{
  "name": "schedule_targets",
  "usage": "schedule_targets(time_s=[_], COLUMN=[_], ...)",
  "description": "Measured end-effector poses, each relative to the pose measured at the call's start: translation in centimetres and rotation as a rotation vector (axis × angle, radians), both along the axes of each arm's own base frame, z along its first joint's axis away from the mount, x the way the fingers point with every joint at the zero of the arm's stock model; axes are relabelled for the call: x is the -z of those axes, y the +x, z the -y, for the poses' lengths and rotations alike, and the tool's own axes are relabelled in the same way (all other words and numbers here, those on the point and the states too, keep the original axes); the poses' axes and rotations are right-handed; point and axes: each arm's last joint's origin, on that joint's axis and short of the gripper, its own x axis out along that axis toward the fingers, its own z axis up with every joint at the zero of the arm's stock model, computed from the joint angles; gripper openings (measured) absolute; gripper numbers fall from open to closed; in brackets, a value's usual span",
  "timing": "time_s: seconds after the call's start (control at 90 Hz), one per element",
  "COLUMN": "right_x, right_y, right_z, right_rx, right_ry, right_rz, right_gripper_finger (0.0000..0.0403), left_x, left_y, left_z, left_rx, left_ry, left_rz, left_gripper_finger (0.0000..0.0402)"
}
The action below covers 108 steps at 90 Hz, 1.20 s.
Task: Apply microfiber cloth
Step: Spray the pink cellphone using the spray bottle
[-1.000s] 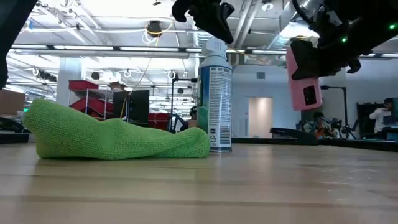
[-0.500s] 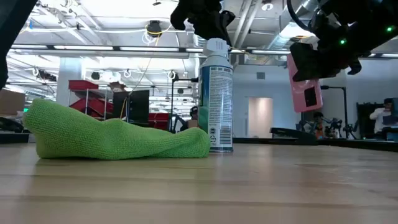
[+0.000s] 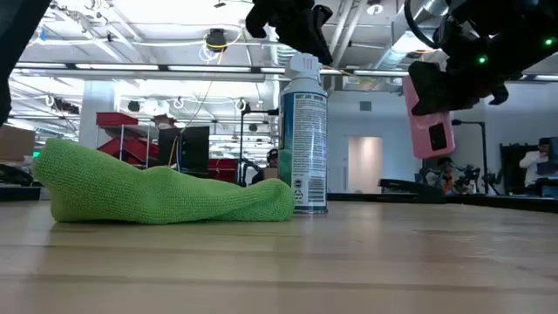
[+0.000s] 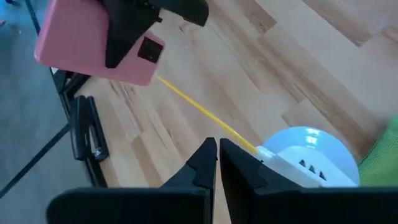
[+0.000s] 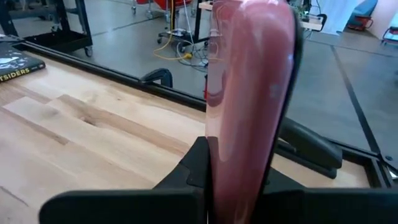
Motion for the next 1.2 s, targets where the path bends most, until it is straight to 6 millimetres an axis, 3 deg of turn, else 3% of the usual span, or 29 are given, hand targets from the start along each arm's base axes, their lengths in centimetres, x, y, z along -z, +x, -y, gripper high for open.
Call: schedule_targets(time_s=[0.222,1.2], right_x=[0.0,-0.03], right_y=[0.0,0.05], right_z=[0.0,-0.01], right_rx=[0.0,0.0], right_ry=[0.0,0.002], right_rz=[0.001,0.008], right_gripper_finger=[0.0012,0.0012], left_x=[0.05,0.46], left_y=[0.02,-0.3], left_z=[0.84,0.38], left_rx=[0.027,0.011], left_ry=[0.001,-0.088], left_rz=[-0.007,-0.039], left_gripper_finger=[0.0,0.0])
